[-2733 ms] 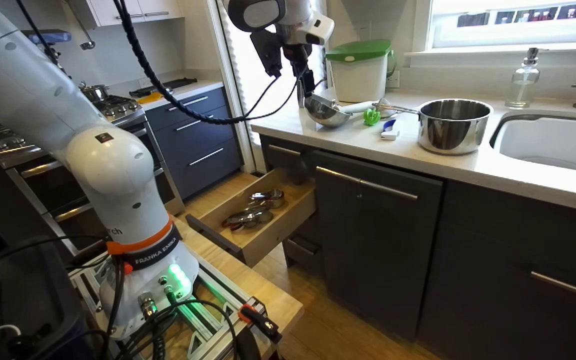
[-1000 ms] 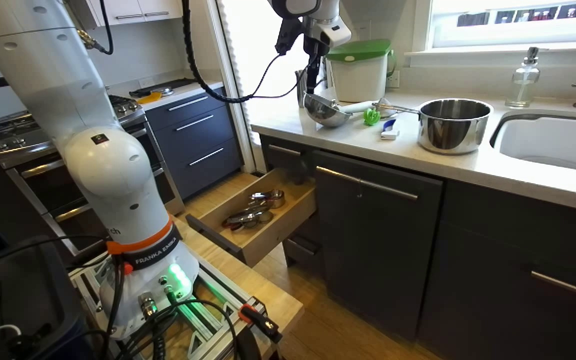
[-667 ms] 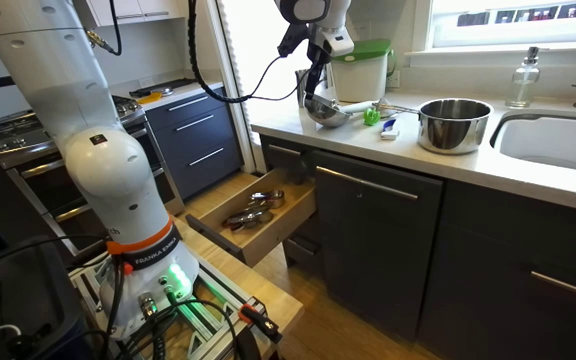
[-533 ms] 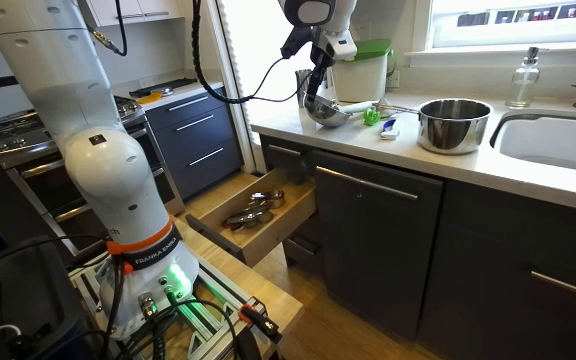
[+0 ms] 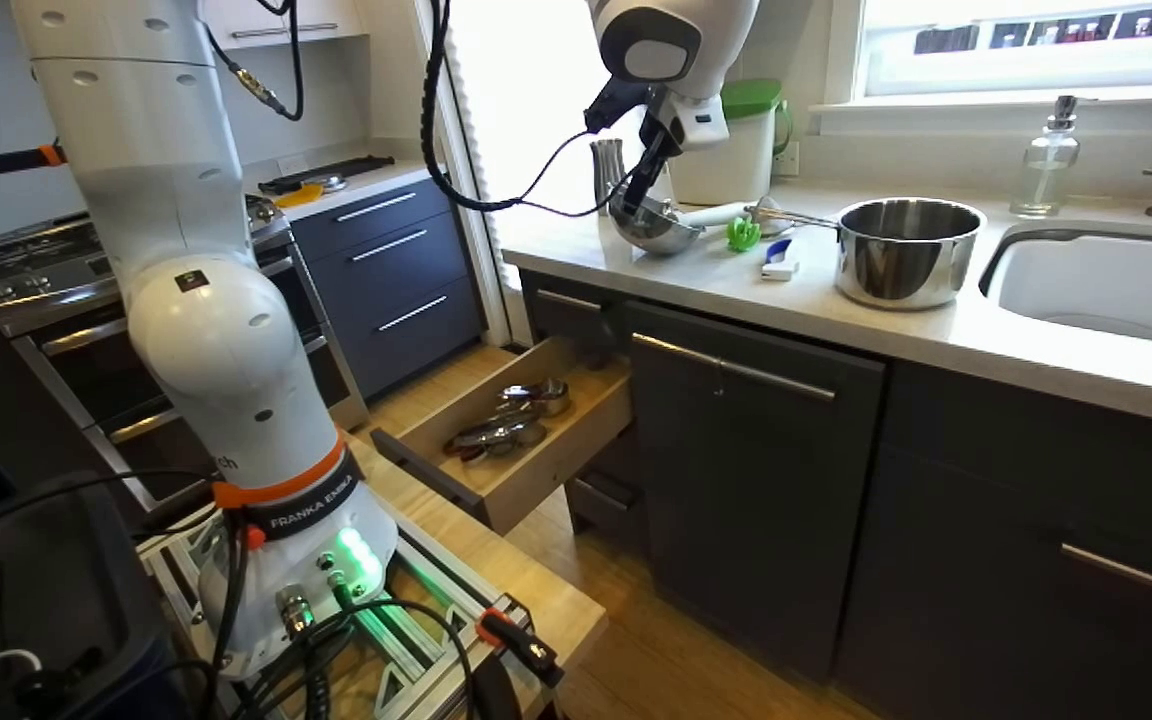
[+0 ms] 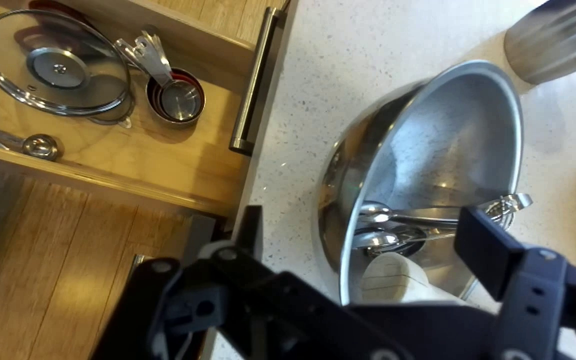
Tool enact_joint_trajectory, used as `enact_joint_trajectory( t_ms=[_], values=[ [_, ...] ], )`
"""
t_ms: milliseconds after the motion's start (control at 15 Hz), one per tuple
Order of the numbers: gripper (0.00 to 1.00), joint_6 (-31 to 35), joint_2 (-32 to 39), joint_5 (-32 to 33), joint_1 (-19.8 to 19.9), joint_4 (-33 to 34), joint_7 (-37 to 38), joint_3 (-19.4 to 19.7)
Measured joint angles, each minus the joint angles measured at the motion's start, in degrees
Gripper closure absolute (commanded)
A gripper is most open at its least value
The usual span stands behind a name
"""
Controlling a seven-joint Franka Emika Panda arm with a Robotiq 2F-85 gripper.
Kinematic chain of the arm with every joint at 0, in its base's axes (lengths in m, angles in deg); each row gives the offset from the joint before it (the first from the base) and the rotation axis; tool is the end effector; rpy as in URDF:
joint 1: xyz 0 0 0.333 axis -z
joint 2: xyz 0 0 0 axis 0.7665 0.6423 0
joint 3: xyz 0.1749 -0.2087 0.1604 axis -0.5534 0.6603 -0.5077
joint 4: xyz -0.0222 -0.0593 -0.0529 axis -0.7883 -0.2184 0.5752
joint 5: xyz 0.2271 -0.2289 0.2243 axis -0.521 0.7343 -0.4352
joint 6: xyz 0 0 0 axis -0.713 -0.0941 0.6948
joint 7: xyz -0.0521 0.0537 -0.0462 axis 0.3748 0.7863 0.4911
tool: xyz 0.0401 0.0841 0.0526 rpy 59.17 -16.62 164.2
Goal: Pick up the dishpan and pour out the rolling pin and then move the dishpan to the left
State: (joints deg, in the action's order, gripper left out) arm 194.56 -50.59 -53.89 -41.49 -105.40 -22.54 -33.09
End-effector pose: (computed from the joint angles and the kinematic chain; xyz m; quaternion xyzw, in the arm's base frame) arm 0.5737 -0.1323 0.4069 -0.7691 0.5539 0.0927 0.3051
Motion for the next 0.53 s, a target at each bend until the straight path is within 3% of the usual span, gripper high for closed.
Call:
enact_joint_trajectory(
  t_ms=[133,533],
  values=[
    [0.38,-0.7,1.7,-1.4,0.2,1.3,0.0,0.0],
    [0.87,-6.9,5.6,-2.1,0.3,4.7,0.9,0.0]
  ],
)
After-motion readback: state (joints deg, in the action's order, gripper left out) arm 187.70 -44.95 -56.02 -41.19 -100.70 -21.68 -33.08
